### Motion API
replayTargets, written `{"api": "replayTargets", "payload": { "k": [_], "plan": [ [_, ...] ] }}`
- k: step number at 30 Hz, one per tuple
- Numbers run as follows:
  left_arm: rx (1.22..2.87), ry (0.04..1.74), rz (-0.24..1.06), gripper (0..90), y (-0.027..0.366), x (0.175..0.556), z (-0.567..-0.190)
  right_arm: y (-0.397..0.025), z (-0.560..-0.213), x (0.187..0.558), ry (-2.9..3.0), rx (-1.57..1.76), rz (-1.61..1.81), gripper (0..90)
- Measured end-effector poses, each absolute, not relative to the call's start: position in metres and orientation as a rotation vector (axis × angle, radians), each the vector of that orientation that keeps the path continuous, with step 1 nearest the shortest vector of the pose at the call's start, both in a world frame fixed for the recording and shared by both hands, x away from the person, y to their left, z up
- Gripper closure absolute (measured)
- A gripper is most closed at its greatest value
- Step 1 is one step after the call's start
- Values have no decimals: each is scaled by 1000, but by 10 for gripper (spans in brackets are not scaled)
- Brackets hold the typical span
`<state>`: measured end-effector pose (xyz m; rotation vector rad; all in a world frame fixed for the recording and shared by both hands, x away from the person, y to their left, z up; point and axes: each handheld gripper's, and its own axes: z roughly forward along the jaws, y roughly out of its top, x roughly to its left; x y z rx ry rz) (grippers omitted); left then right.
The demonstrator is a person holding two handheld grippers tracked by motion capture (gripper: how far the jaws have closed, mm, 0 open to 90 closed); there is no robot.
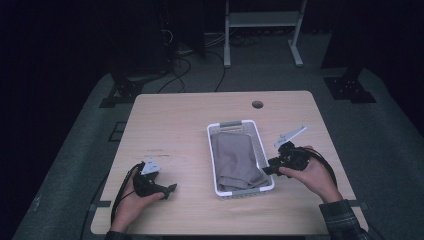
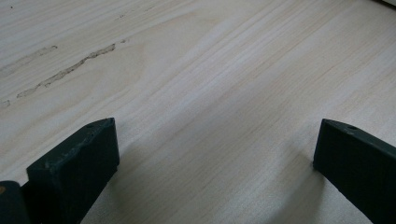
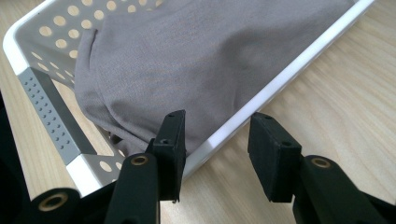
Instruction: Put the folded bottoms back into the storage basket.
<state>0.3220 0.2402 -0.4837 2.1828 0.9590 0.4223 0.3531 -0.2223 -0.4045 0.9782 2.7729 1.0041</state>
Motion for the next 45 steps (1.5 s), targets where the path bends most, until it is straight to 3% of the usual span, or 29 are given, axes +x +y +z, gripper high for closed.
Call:
{"api": "replayTargets", "payload": {
  "k": [7,13,29,37,39,45],
  "plan": [
    [2181,962,421,0,240,322,-484,-238,-396,350,2695,1014,1073,557],
    [2182,959,423,0,240,322,-484,-251,-398,345,2695,1028,1002,729],
    [2181,961,421,0,240,322,-484,-227,-405,337,2773,915,1049,759],
    [2183,959,422,0,240,322,-484,-219,-408,337,2739,899,1039,675],
    [2183,959,422,0,240,322,-484,-227,-411,339,2671,939,1034,586],
    [2183,959,422,0,240,322,-484,-245,-420,345,2528,986,983,445]
  ]
}}
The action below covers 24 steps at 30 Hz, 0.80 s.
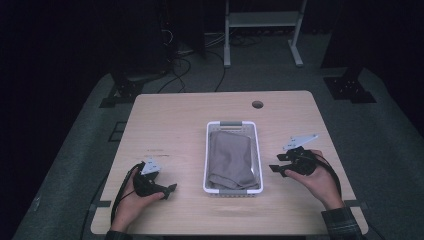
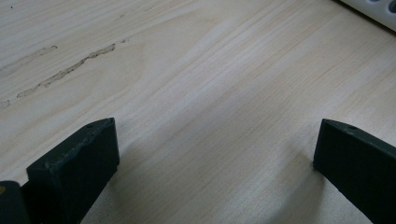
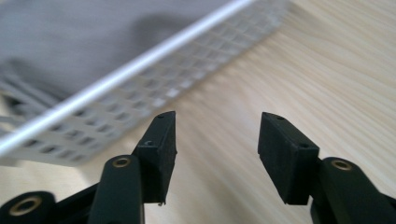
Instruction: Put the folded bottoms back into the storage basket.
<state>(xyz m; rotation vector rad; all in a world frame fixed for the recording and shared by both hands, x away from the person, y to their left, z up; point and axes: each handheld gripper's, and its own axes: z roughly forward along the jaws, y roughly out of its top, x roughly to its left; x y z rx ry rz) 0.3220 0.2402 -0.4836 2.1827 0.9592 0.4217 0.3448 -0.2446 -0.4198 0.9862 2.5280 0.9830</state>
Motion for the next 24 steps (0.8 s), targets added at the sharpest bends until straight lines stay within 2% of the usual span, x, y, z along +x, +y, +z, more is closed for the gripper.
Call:
{"api": "replayTargets", "payload": {
  "k": [6,12,24],
  "plan": [
    [2183,959,422,0,240,322,-484,-262,-430,345,2417,1117,970,388],
    [2185,953,420,0,240,322,-484,-279,-456,347,2319,1257,922,347],
    [2185,953,420,0,240,322,-484,-283,-475,348,2284,1293,886,341]
  ]
}}
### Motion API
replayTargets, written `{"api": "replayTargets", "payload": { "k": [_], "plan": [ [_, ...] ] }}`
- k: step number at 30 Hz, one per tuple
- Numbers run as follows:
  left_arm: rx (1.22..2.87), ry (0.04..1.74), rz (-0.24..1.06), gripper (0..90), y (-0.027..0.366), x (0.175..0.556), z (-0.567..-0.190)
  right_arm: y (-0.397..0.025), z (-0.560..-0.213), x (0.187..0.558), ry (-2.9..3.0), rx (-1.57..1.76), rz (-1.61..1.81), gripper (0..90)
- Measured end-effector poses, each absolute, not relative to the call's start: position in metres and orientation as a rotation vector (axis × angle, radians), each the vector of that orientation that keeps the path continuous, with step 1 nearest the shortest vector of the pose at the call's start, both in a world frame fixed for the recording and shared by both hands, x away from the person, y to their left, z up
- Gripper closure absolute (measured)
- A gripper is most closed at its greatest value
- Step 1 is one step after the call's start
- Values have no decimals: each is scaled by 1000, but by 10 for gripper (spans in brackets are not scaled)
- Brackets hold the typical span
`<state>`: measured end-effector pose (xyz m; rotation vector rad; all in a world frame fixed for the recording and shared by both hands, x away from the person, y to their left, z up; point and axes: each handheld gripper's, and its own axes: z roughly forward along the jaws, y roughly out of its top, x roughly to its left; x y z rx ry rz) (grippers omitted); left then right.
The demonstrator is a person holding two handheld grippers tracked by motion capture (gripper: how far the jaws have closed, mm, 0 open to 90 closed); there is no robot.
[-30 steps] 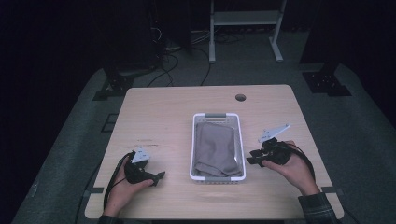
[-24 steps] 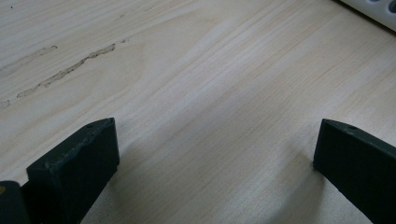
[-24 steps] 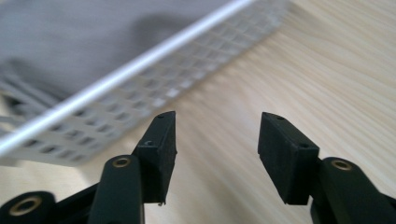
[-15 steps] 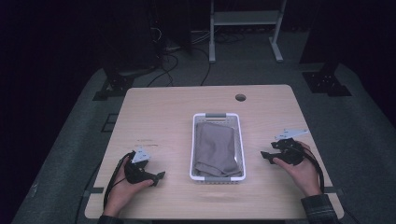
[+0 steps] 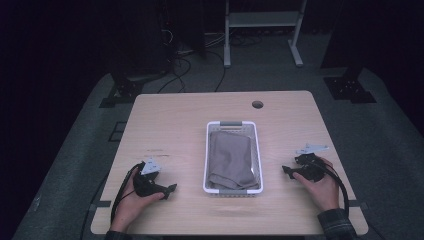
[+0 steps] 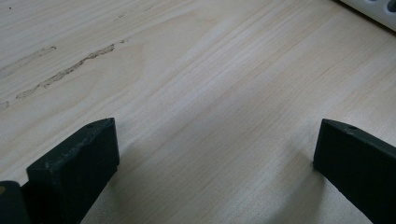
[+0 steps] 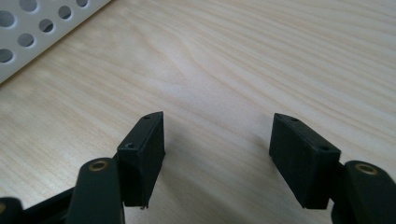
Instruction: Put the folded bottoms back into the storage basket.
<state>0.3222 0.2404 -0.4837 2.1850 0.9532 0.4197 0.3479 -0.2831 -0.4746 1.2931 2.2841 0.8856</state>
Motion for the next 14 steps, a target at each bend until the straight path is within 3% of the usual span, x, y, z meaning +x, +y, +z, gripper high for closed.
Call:
{"api": "replayTargets", "payload": {
  "k": [2,5,8,14],
  "plan": [
    [2185,953,420,0,240,322,-484,-285,-478,349,2274,1306,918,262],
    [2185,953,420,0,240,322,-484,-285,-479,349,2263,1304,932,240],
    [2185,953,420,0,240,322,-484,-285,-484,349,2234,1289,968,159],
    [2185,953,420,0,240,322,-484,-286,-486,349,2217,1284,983,143]
  ]
}}
